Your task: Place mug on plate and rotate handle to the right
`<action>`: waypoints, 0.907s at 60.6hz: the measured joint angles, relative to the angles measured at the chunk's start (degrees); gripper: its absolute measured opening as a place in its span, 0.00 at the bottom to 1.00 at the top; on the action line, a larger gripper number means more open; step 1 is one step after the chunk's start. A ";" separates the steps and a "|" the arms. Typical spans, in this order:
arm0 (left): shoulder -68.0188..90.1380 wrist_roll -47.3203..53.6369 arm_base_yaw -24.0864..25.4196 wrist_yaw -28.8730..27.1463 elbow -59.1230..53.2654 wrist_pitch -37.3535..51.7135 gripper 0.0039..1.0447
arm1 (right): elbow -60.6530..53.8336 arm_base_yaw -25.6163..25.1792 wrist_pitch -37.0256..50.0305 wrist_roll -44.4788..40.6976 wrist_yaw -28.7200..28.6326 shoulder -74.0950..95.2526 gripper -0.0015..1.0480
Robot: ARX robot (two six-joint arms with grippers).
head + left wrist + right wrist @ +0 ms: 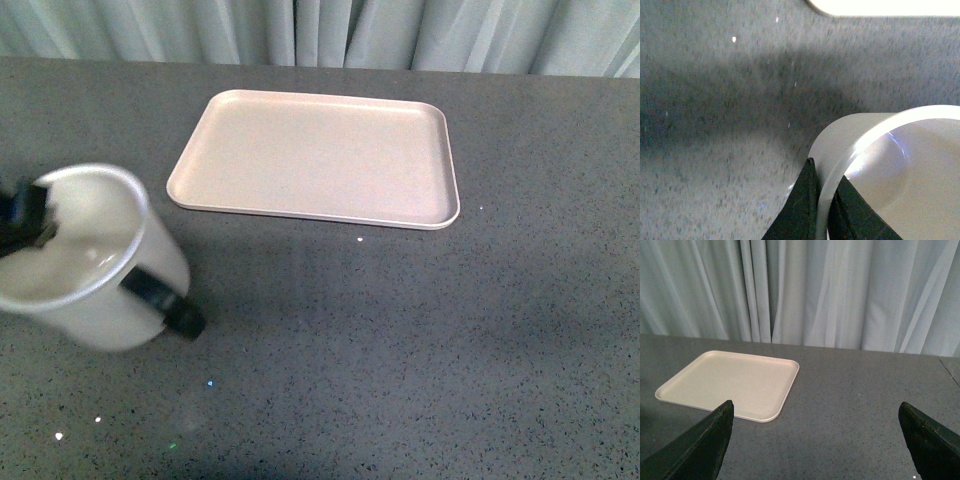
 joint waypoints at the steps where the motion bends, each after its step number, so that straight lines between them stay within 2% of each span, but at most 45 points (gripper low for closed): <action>1: 0.61 -0.31 -0.48 -0.17 0.92 0.00 0.02 | 0.00 0.02 0.00 0.00 0.02 0.00 0.91; 8: 8.24 -3.37 -5.07 -1.75 11.96 -0.76 0.02 | 0.00 0.00 0.00 -0.02 0.00 0.00 0.91; 18: 18.03 -6.45 -9.03 -4.13 25.94 -4.68 0.02 | 0.00 0.00 0.00 0.00 0.02 0.00 0.91; 35: 33.00 -10.80 -12.07 -9.03 46.38 -12.11 0.02 | 0.00 0.00 0.00 0.00 0.02 0.00 0.91; 55: 43.56 -11.47 -14.99 -11.19 57.42 -17.29 0.02 | 0.00 0.02 0.00 0.00 0.02 0.00 0.91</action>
